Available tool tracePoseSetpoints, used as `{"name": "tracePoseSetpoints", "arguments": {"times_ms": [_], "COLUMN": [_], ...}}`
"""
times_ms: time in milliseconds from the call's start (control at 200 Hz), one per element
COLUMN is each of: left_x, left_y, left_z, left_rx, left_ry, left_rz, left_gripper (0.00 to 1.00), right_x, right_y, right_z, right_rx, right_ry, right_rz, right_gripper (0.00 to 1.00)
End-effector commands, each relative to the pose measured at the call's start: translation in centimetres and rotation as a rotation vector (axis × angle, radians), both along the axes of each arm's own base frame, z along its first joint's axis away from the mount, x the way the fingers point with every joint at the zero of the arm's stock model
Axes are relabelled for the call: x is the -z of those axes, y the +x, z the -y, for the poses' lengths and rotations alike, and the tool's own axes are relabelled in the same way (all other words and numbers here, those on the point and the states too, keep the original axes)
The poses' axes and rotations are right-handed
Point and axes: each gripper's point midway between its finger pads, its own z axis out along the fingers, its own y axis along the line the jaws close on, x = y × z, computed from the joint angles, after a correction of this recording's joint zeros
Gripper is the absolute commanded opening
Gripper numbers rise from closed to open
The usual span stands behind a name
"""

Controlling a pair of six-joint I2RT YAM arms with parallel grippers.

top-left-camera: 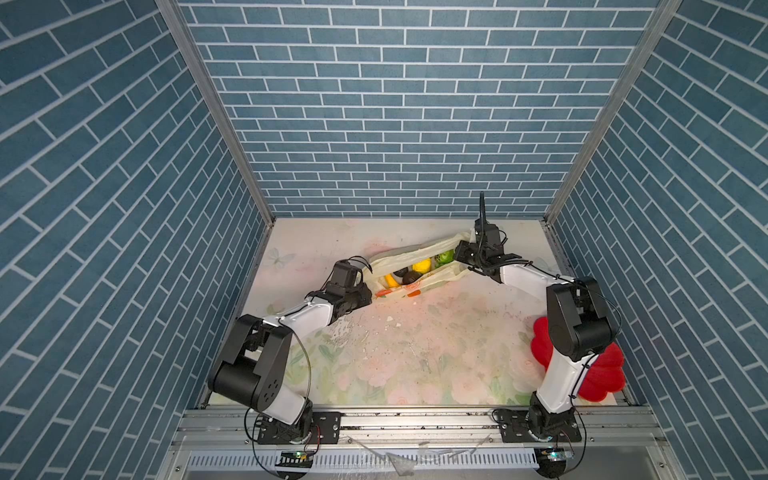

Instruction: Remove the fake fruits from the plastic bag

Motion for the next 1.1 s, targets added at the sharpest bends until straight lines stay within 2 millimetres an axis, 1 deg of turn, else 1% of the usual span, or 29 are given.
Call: {"name": "tracePoseSetpoints", "arguments": {"times_ms": [0, 55, 115, 170, 190, 250, 280, 355, 500, 620, 660, 715, 760, 800, 830, 925, 955, 995, 1050, 1090], "left_x": [-1.1, -2.3, -4.4, -6.4, -7.1, -8.1, -8.4, -8.0, -5.8, -4.5, -4.0, -3.2, -2.7, -2.4, -2.3, -1.7, -1.6, -1.5, -1.4, -1.3], "left_y": [-2.0, -2.7, -3.1, -2.9, -2.9, -2.5, -2.1, -0.8, 3.0, 6.0, 7.1, 8.7, 10.1, 11.4, 12.3, 14.5, 15.0, 15.4, 15.8, 15.8], "left_z": [-2.2, -3.1, -3.5, -3.1, -2.6, -1.4, -0.7, 0.9, 2.1, 3.9, 4.2, 3.9, 3.3, 2.4, 1.9, 0.5, -0.1, -0.7, -1.4, -1.5], "left_rx": [0.022, 0.032, 0.057, 0.095, 0.113, 0.152, 0.171, 0.213, 0.246, 0.301, 0.304, 0.285, 0.243, 0.202, 0.173, 0.09, 0.065, 0.036, 0.01, 0.012], "left_ry": [0.181, 0.278, 0.42, 0.545, 0.581, 0.659, 0.686, 0.703, 0.765, 0.79, 0.773, 0.735, 0.686, 0.62, 0.554, 0.295, 0.235, 0.191, 0.174, 0.171], "left_rz": [-0.02, 0.003, 0.053, 0.113, 0.136, 0.182, 0.204, 0.215, 0.15, 0.129, 0.113, 0.082, 0.066, 0.048, 0.041, -0.013, -0.026, -0.039, -0.048, -0.056], "left_gripper": [0.67, 0.73, 0.78, 0.83, 0.85, 0.89, 0.93, 0.99, 0.99, 0.98, 0.94, 0.8, 0.65, 0.48, 0.37, 0.15, 0.09, 0.04, 0.01, 0.0], "right_x": [-1.7, -1.7, -1.9, -1.9, -2.0, -2.1, -2.1, -2.2, -2.3, -2.1, -2.1, -1.9, -1.7, -1.5, -1.2, -0.3, -0.1, 0.1, 0.3, 0.3], "right_y": [-0.7, -0.9, -1.0, -1.1, -1.1, -1.1, -1.1, -1.2, -1.5, -1.8, -1.9, -1.9, -1.9, -1.9, -2.0, -2.3, -2.3, -2.4, -2.4, -2.4], "right_z": [0.0, 0.1, 0.1, 0.0, -0.1, -0.3, -0.3, -0.5, -0.8, -0.7, -0.8, -0.9, -0.9, -1.0, -0.9, -0.9, -0.8, -0.8, -0.8, -0.9], "right_rx": [-0.016, -0.022, -0.031, -0.045, -0.049, -0.058, -0.062, -0.072, -0.096, -0.11, -0.118, -0.127, -0.137, -0.147, -0.152, -0.16, -0.161, -0.163, -0.162, -0.166], "right_ry": [0.028, 0.015, 0.003, -0.001, 0.0, 0.004, 0.003, 0.009, 0.01, -0.004, -0.006, -0.013, -0.022, -0.031, -0.038, -0.044, -0.045, -0.046, -0.047, -0.043], "right_rz": [0.024, 0.023, 0.022, 0.017, 0.018, 0.021, 0.02, 0.017, 0.017, 0.011, 0.01, 0.009, 0.005, 0.001, -0.009, -0.037, -0.042, -0.045, -0.048, -0.048], "right_gripper": [0.0, 0.0, 0.0, 0.0, 0.0, 0.0, 0.0, 0.0, 0.0, 0.0, 0.0, 0.0, 0.0, 0.0, 0.0, 0.0, 0.0, 0.0, 0.0, 0.0]}}
